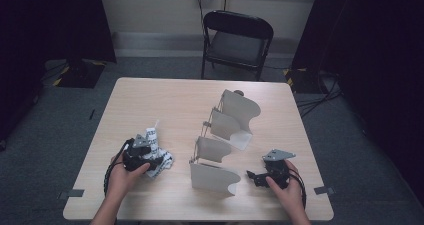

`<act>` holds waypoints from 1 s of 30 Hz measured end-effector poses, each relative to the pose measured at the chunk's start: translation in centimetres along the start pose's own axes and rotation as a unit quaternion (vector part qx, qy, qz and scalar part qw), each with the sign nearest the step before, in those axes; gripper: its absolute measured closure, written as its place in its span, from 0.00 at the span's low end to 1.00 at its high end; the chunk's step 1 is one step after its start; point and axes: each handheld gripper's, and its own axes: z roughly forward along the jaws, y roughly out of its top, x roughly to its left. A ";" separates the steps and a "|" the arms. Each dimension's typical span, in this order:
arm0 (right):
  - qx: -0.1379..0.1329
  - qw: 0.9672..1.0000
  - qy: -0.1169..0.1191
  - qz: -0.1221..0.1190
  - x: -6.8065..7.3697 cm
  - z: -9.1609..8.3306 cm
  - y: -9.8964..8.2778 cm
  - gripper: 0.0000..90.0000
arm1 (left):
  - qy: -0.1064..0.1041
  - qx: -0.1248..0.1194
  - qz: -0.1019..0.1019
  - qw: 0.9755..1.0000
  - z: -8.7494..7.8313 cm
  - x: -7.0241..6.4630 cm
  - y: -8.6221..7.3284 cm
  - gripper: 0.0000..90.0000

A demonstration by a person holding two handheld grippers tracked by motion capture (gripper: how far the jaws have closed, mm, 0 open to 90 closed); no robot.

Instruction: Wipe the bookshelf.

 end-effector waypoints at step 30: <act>0.000 1.000 0.000 0.000 0.0 0.0 0.0 0.14 | -0.103 -0.051 0.086 0.990 -5.2 -6.0 4.6 0.80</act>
